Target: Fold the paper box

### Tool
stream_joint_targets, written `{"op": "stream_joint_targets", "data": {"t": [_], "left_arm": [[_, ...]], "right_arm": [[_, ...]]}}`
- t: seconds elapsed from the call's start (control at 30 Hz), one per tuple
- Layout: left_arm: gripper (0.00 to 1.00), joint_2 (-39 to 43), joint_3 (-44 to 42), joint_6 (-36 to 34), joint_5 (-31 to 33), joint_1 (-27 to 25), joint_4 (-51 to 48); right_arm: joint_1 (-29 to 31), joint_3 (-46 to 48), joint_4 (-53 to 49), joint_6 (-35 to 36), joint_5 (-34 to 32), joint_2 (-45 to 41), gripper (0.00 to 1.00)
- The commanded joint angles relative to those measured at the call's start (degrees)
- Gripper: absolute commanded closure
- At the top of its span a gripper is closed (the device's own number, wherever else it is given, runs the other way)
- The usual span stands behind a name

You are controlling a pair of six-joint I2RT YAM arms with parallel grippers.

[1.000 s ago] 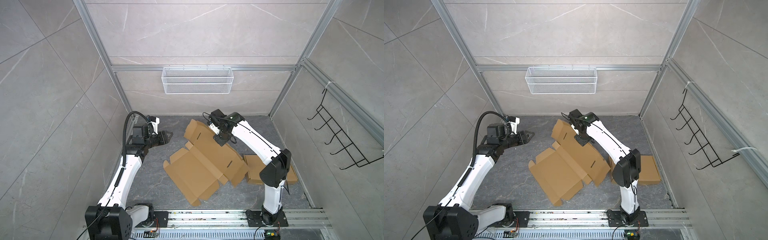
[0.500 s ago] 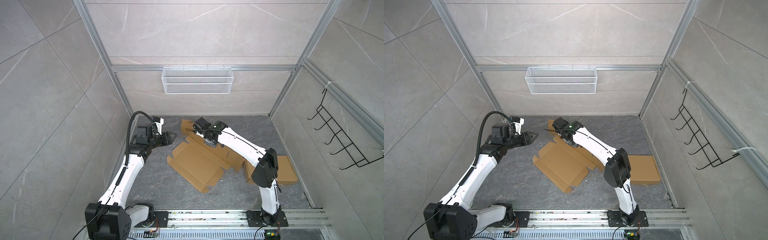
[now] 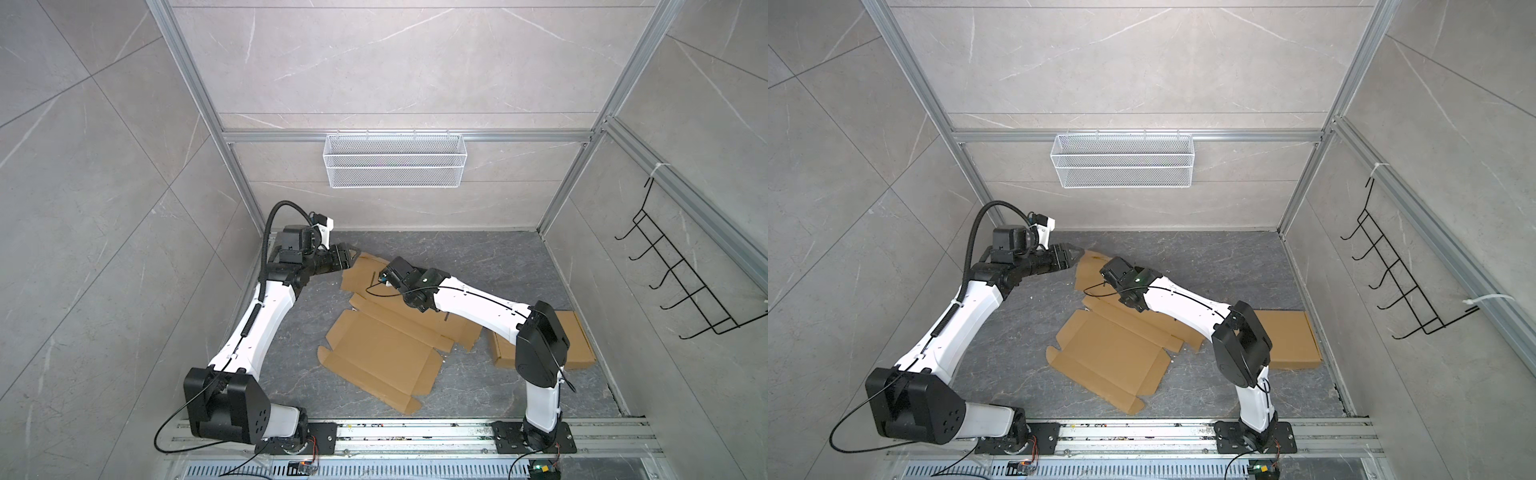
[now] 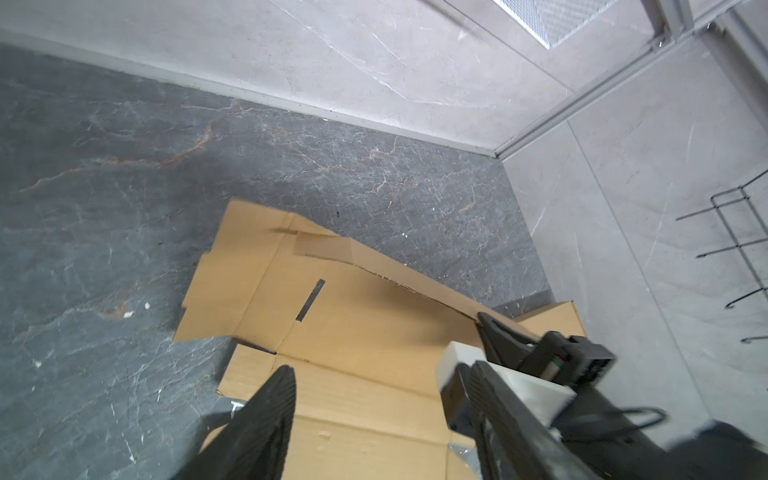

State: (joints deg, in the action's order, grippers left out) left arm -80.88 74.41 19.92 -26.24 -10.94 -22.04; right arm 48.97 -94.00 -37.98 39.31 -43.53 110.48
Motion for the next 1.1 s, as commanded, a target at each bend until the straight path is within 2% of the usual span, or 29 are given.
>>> {"op": "stream_joint_targets", "data": {"t": [0.0,0.2,0.43,0.67,0.8,1.07], "left_arm": [[0.29,-2.1,2.9,-0.9,0.3,-1.7,-2.7],[0.26,-6.2,6.9,-0.5,0.6,-3.9,-4.8],[0.24,-10.6,10.3,-5.0,5.7,-3.7,-9.1],[0.24,-15.1,12.5,-7.0,6.7,-2.6,-11.8],[0.24,-16.9,12.9,-6.7,4.5,-2.1,-10.1],[0.27,-18.0,8.6,-0.2,-6.2,-2.1,-1.6]], "right_arm": [[1.2,1.7,6.2,6.3,-3.7,-3.3,1.0],[2.9,4.5,16.2,14.5,-6.8,-4.5,1.0],[4.5,8.8,23.8,16.6,-8.6,-3.3,1.0],[4.7,10.4,25.1,16.5,-8.5,-2.6,1.0],[4.7,10.6,25.1,16.5,-7.9,-2.6,1.0],[4.6,11.2,25.2,16.0,-7.3,-2.5,1.0]]}}
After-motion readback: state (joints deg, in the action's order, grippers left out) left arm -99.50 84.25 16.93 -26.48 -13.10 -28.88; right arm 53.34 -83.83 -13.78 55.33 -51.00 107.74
